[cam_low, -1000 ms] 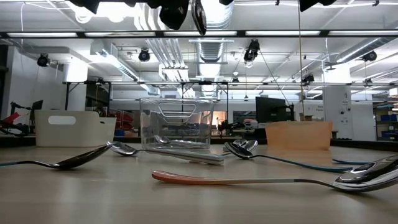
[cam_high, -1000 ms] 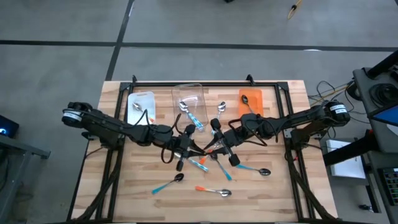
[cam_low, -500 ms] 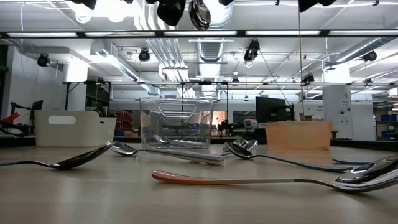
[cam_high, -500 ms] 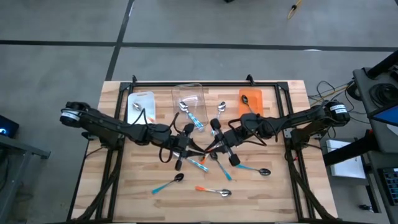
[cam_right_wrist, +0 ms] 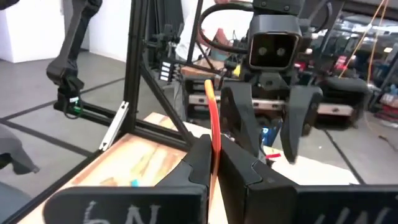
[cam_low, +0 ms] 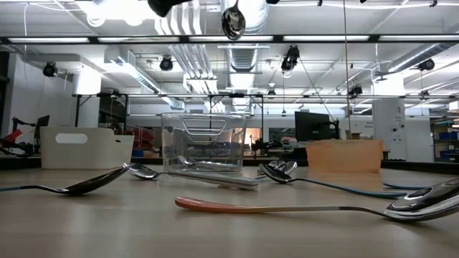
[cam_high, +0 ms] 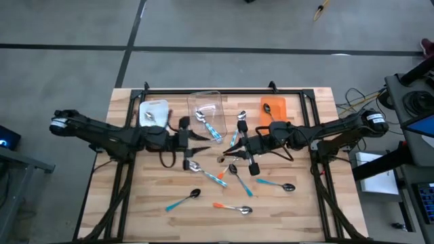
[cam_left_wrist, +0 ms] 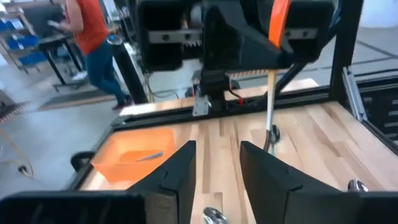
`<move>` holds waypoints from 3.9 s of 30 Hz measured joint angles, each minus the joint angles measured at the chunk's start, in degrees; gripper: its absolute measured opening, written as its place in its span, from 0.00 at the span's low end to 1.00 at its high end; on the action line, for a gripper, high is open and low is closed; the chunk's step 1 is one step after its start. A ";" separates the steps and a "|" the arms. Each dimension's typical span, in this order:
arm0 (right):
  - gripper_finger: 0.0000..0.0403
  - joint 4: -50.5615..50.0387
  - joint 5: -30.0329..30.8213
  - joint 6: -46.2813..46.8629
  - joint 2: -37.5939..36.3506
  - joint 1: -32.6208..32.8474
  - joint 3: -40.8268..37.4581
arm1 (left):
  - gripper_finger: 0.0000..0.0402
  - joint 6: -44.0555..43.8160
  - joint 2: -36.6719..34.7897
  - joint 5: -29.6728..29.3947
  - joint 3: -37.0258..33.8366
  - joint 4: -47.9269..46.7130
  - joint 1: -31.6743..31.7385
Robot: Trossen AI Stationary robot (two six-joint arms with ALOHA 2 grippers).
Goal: Sort silverware by color (type)
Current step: Put the orange spoon into the white bin
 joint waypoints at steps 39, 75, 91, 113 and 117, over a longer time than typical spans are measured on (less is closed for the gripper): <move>0.02 63.73 4.56 -7.16 20.79 0.33 3.65 | 0.28 -1.27 20.13 7.12 -16.96 78.42 -0.04; 0.05 61.44 6.99 -6.96 23.45 0.22 4.76 | 0.04 2.82 21.07 3.82 -11.51 79.55 -0.22; 0.33 44.03 16.97 -7.39 19.28 0.22 4.27 | 0.04 0.94 17.91 -2.97 -16.25 76.89 -0.59; 0.36 -35.84 34.12 10.58 3.62 -0.54 15.00 | 0.04 -15.60 -3.30 -21.34 -10.85 -1.63 -0.70; 0.38 -43.94 30.18 13.04 5.47 -1.04 18.24 | 0.04 -15.02 -1.90 -17.88 -2.62 -15.03 -0.70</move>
